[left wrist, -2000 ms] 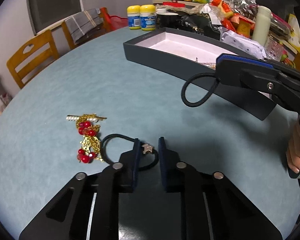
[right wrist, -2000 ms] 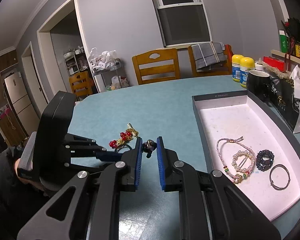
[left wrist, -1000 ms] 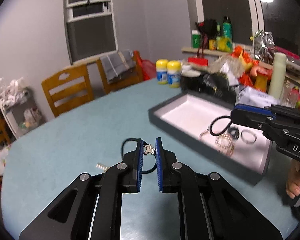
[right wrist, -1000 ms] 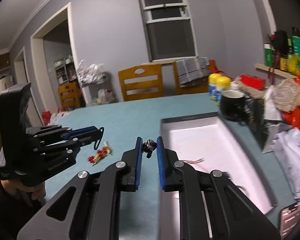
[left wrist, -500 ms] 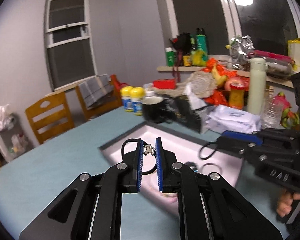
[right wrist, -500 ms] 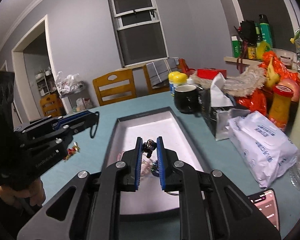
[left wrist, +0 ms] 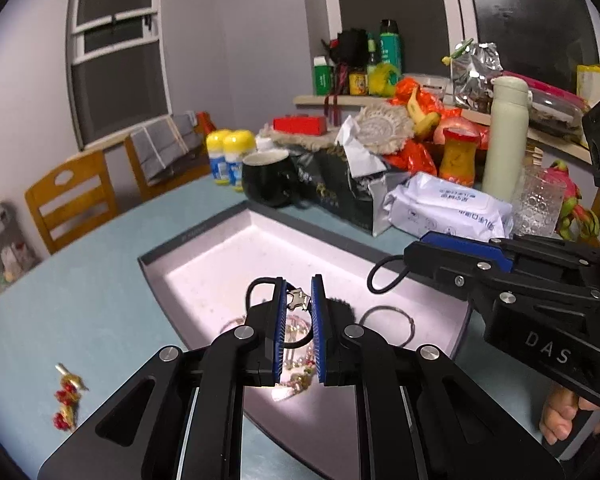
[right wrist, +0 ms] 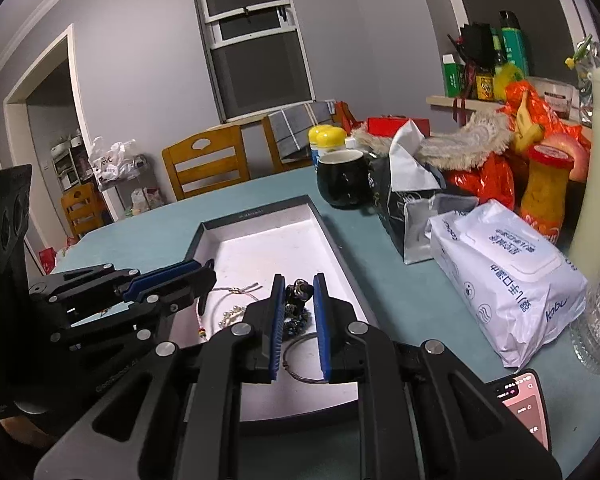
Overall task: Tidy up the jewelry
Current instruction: 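Carry the hair tie with the left gripper while the right carries its tie over the tray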
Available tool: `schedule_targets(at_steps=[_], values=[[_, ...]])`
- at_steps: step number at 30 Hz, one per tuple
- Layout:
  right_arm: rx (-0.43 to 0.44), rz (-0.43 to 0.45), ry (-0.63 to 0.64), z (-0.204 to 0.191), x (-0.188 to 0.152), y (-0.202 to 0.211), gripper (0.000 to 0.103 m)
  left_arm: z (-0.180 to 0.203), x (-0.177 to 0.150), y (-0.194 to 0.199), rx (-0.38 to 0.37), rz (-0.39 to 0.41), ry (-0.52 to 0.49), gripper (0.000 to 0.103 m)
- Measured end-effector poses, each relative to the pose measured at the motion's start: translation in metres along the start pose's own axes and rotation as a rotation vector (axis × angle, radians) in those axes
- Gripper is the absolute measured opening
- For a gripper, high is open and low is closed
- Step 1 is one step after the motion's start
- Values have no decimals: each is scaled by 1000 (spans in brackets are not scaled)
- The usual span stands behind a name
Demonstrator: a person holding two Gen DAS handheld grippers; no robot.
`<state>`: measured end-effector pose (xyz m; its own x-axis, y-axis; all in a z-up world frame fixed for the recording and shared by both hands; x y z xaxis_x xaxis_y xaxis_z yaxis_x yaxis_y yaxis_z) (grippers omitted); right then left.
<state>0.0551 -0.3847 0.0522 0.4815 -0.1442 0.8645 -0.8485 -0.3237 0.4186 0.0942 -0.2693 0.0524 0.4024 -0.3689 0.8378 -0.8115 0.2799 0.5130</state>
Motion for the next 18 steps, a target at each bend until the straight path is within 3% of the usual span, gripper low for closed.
schedule_targets(at_steps=[18], values=[[-56,-119,-14,9,-4,-24,14,3,-8,-21,-65,-113,-2,13]])
Point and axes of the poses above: each gripper's, at about its wrist camera, not at the fingertips, and y roughly against the way its jaws point, z to its right, x to its top, the point moved 1 cm from there along -y, roughly the way its jaws point, and after that the axes turned 11 degrees about x, right-handed, at the moved point
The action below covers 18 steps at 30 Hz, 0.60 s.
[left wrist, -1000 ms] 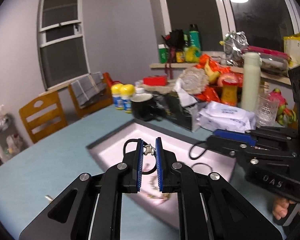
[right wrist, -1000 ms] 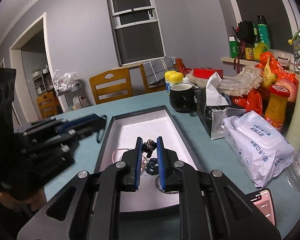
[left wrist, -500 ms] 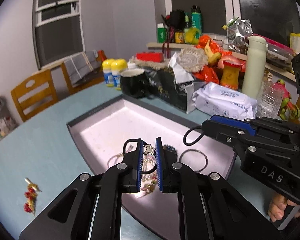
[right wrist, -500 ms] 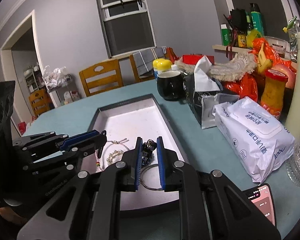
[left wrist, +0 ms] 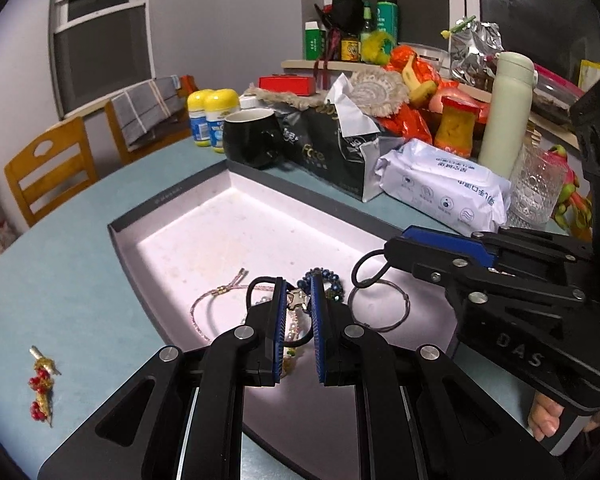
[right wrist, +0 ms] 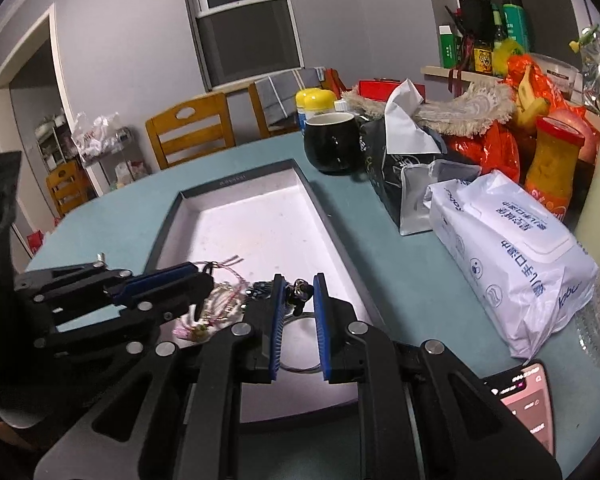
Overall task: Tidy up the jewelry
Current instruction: 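Carry the hair tie with the left gripper while the right carries its tie over the tray, then lower the hair tie into the tray with the left gripper while the right lowers its tie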
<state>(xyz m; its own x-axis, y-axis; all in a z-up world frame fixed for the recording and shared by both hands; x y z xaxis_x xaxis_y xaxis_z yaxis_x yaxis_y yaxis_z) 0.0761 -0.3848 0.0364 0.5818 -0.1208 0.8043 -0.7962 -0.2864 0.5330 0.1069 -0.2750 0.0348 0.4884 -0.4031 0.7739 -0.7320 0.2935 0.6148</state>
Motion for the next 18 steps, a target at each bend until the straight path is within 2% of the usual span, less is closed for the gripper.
schedule_targets(at_steps=[11,18], values=[[-21,-29,14,6,6,-13,14,5,-1,-14,-37,-56,-20,13],[-26,-95,-6,11,7,-27,14,6,-4,-22,-48,-97,-26,13]])
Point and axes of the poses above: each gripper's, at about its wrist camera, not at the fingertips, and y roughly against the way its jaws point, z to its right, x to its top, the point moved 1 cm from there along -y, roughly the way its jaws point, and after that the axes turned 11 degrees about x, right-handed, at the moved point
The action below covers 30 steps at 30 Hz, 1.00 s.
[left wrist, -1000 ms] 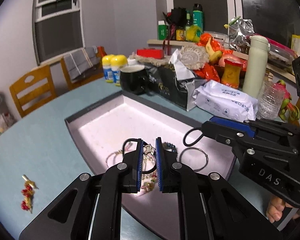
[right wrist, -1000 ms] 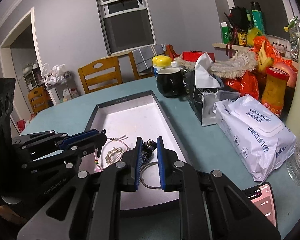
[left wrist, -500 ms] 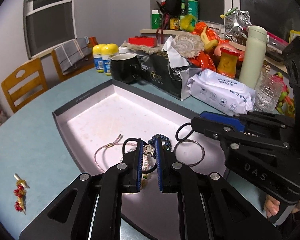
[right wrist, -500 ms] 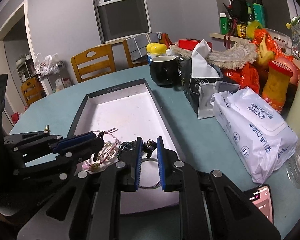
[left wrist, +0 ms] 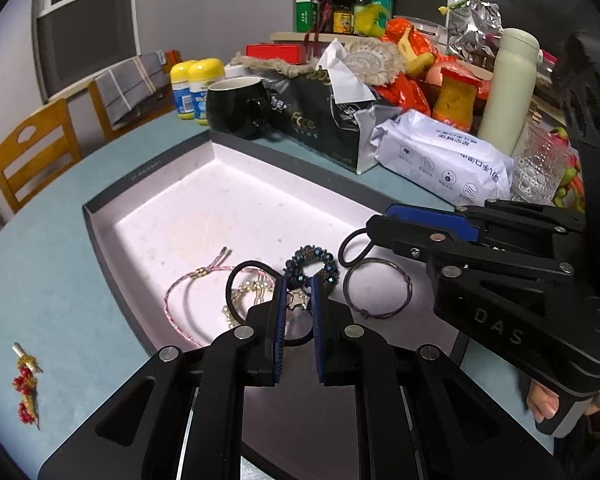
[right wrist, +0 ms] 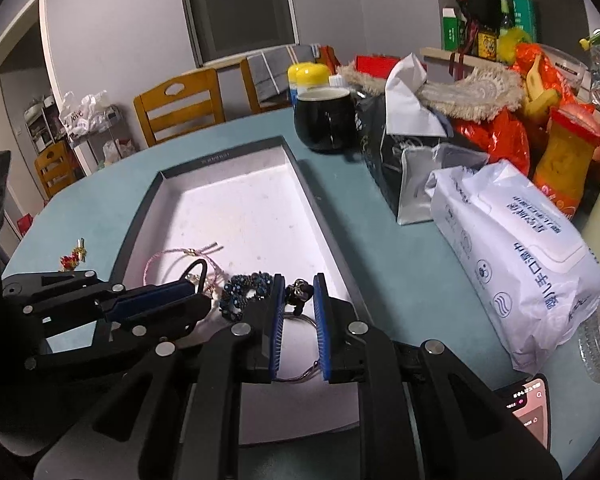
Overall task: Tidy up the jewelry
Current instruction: 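Lower the hair tie into the tray with the left gripper while the right lowers its tie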
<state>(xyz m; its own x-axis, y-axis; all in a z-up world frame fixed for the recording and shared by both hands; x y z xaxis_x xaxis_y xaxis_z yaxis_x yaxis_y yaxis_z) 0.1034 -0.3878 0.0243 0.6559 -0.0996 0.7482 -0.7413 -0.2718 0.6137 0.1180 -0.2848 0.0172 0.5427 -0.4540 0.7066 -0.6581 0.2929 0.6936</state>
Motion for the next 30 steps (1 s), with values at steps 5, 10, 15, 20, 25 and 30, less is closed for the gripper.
schedule_targets(at_steps=[5,10,15,20,25,30], values=[[-17,-29,22,-4,-2,-6,14,3,-3,-1,-3,-12,-23,13],[-15,-38,6,0,-3,-7,14,2,-5,-3,-2,-19,-31,13],[-23,-58,13,-1,-2,-11,14,2,-6,-6,-2,-26,-36,13],[-41,-75,12,0,-2,-15,14,1,-8,-9,-1,-34,-34,13],[-59,-86,38,-4,-2,-17,16,3,-8,-9,32,-39,-63,13],[-64,-77,38,-4,-3,-16,17,2,-7,-5,35,-31,-68,21]])
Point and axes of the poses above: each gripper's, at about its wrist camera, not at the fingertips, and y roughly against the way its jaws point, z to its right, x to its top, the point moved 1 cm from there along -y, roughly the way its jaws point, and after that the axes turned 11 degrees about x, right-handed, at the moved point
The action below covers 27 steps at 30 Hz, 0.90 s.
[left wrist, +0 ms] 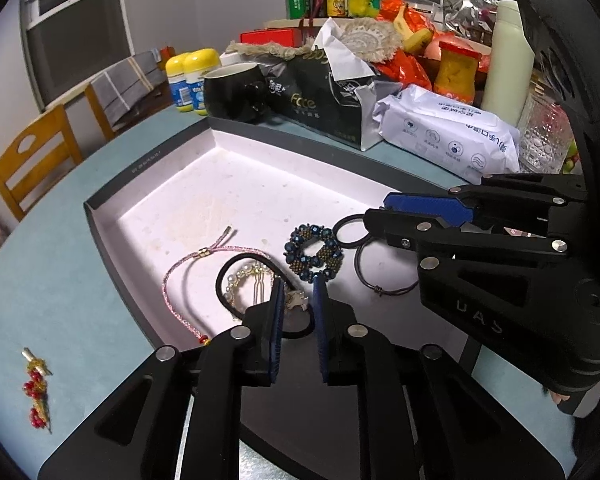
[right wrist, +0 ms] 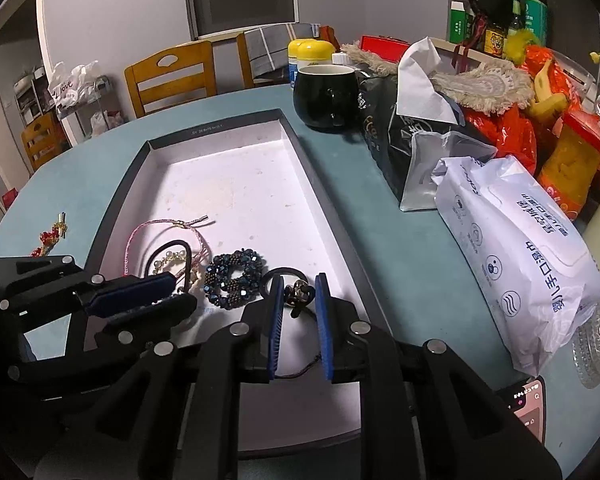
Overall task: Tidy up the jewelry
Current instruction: 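Lower the hair tie into the tray with the left gripper while the right lowers its tie, then open the left gripper to release its tie while the right releases its tie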
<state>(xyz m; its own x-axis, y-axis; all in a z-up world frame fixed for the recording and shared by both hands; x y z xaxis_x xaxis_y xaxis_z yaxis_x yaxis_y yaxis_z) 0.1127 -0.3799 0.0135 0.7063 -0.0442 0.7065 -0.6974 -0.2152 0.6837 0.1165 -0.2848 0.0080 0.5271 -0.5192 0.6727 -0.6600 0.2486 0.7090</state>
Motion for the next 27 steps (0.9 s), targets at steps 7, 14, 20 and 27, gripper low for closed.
schedule_targets(at_steps=[7,14,20,27], values=[[-26,66,36,-8,-2,13,25,2,0,3,4,10,-18,37],[-38,115,35,-7,-2,23,41,-5,1,11,-2,40,5,53],[-76,211,108,-23,-5,42,66,-4,0,21,7,77,1,72],[-69,268,157,-47,6,62,79,-12,-2,34,21,110,15,81]])
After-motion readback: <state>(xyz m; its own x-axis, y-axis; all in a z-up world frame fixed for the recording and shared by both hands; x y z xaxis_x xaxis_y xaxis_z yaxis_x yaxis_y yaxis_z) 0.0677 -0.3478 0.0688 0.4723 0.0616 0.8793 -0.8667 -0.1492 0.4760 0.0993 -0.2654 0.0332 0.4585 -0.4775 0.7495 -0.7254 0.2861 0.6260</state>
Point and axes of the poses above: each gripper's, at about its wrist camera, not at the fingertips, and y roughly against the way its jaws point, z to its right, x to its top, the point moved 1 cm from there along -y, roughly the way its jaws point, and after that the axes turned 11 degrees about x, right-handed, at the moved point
